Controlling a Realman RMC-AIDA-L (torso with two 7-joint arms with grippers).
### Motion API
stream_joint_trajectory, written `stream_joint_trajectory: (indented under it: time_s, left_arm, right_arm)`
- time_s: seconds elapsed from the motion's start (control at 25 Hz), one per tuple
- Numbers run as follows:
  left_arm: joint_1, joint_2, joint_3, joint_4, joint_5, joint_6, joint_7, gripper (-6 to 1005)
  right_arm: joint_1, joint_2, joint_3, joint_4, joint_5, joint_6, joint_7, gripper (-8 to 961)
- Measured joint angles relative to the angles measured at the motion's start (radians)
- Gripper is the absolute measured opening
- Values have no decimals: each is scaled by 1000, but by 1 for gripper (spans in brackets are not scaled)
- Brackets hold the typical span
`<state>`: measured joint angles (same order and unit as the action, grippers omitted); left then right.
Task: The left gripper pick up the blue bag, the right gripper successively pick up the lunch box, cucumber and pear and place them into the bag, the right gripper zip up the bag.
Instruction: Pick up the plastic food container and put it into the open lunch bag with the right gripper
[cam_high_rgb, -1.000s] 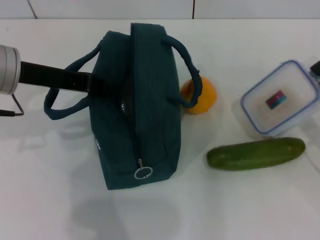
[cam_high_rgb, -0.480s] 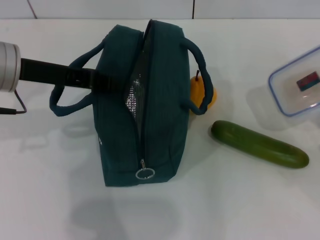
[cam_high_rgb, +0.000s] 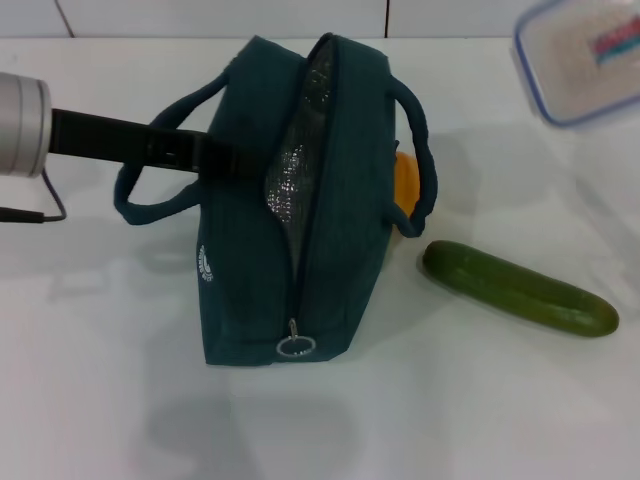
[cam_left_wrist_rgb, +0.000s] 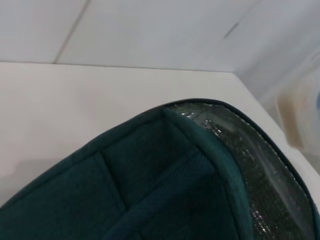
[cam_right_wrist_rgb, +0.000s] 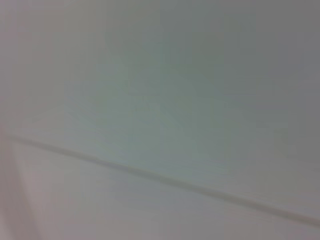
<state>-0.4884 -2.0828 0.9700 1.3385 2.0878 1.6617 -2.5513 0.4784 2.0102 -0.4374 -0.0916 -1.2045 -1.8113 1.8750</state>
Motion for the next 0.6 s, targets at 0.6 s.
stream_joint_trajectory:
  time_s: [0.6]
  left_arm:
    - [-14, -2, 38, -6, -14, -10, 0, 39]
  right_arm:
    - [317, 14, -68, 10, -5, -75, 25, 97]
